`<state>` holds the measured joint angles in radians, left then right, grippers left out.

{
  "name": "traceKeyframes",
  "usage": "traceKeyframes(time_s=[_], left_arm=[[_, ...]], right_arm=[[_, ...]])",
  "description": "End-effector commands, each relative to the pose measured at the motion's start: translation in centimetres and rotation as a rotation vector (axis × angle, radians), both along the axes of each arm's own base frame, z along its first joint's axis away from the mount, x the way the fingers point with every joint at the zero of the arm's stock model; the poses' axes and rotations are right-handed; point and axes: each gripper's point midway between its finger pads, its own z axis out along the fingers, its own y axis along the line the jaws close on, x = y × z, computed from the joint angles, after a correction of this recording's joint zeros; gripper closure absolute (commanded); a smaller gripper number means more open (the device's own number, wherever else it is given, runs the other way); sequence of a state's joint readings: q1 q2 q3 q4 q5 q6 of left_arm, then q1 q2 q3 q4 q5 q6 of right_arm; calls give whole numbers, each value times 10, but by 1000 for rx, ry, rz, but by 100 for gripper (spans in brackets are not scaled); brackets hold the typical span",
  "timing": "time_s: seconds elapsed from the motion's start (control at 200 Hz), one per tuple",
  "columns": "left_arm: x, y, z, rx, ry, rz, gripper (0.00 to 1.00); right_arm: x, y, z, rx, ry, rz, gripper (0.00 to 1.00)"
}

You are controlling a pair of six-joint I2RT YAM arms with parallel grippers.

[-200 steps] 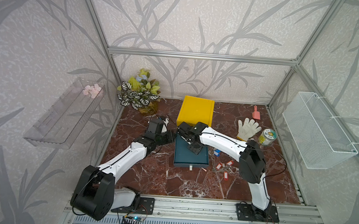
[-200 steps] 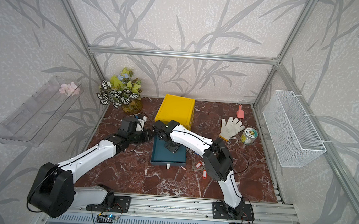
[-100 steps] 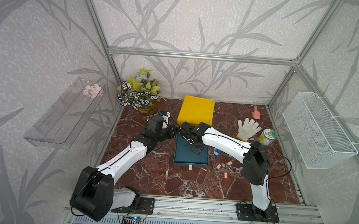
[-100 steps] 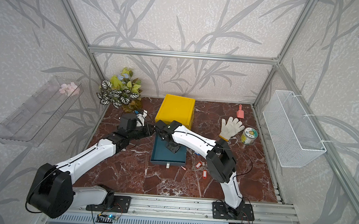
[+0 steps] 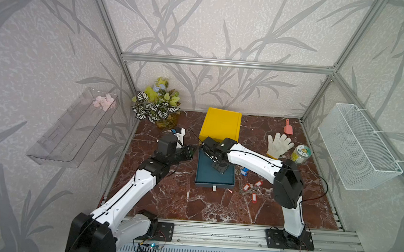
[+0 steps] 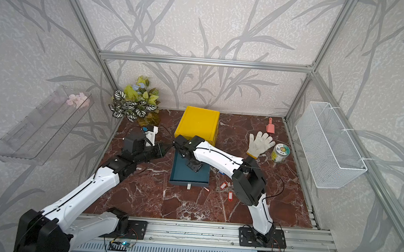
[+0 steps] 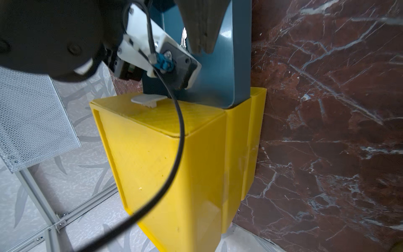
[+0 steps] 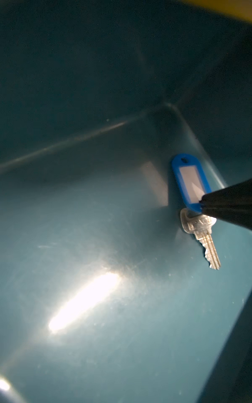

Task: Take the keys out of the drawer
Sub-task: Pick up the key from the drawer.

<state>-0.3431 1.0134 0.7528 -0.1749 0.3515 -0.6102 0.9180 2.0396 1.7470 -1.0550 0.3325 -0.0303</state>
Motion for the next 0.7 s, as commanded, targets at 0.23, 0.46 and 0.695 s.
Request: traceKeyframes(time_s=[0.23,0.46,0.695], left_arm=[[-109,-13,-25,-38,160,-231,99],[-160,-30,-60,-67,190,-326,99],[-172,-35,-104,27,296,-331,99]], right_arm=[[3,1,4,-7,-8,7,100],[6,5,3,-10,-14,22,100],[7,5,4,-11,-19,27,100]])
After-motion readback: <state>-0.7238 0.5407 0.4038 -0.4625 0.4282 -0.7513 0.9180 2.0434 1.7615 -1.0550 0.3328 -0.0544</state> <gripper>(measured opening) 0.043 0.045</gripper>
